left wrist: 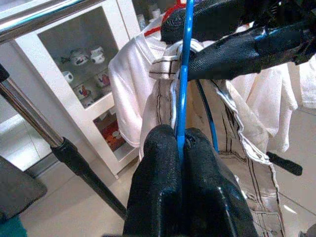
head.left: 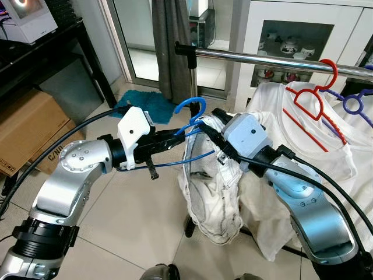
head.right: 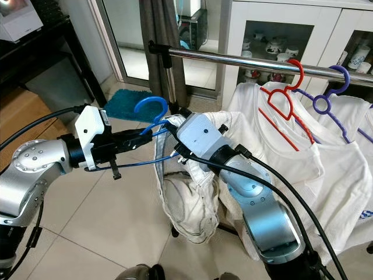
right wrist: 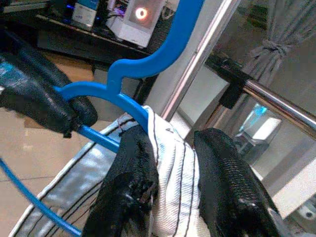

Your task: Hang hanger

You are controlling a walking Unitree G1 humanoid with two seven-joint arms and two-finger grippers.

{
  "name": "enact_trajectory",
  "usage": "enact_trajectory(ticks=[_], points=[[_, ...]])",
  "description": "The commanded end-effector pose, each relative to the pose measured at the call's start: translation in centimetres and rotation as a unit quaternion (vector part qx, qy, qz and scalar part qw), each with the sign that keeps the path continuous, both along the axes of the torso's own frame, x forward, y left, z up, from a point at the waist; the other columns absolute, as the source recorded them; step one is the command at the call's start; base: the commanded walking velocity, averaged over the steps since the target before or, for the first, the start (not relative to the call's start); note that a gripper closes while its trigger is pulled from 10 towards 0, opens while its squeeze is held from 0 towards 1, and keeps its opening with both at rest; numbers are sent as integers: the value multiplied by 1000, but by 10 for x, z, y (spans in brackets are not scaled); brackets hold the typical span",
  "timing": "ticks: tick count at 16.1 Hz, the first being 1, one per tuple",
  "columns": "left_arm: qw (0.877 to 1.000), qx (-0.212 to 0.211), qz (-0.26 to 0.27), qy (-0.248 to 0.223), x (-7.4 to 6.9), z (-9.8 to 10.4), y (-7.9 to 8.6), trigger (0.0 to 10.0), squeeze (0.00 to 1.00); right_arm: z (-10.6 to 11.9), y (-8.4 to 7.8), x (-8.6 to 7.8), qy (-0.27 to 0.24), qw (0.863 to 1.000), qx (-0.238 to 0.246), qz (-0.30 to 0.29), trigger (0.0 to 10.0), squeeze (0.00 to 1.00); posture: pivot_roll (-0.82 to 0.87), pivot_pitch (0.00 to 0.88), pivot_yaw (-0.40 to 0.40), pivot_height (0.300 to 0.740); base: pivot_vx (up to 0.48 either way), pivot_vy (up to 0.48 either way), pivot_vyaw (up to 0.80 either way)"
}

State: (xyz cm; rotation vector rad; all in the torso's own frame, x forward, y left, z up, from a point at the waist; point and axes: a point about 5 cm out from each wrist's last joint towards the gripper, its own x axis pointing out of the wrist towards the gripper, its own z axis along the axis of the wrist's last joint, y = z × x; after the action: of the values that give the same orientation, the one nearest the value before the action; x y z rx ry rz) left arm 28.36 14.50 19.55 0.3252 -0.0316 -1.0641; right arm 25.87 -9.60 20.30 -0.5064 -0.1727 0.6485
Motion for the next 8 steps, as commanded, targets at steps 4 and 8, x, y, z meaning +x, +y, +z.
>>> enact_trajectory(ticks=[4, 8], points=[[1000, 12, 14, -9, -3, 8, 27, 0, 0, 12, -4, -5, -8, 997, 22, 75, 0, 0, -54, 80, 125, 740, 0, 0, 0], [999, 44, 12, 11, -5, 7, 51, 0, 0, 20, -9, -10, 19, 988, 47, 147, 0, 0, -55, 76, 127, 740, 0, 0, 0]])
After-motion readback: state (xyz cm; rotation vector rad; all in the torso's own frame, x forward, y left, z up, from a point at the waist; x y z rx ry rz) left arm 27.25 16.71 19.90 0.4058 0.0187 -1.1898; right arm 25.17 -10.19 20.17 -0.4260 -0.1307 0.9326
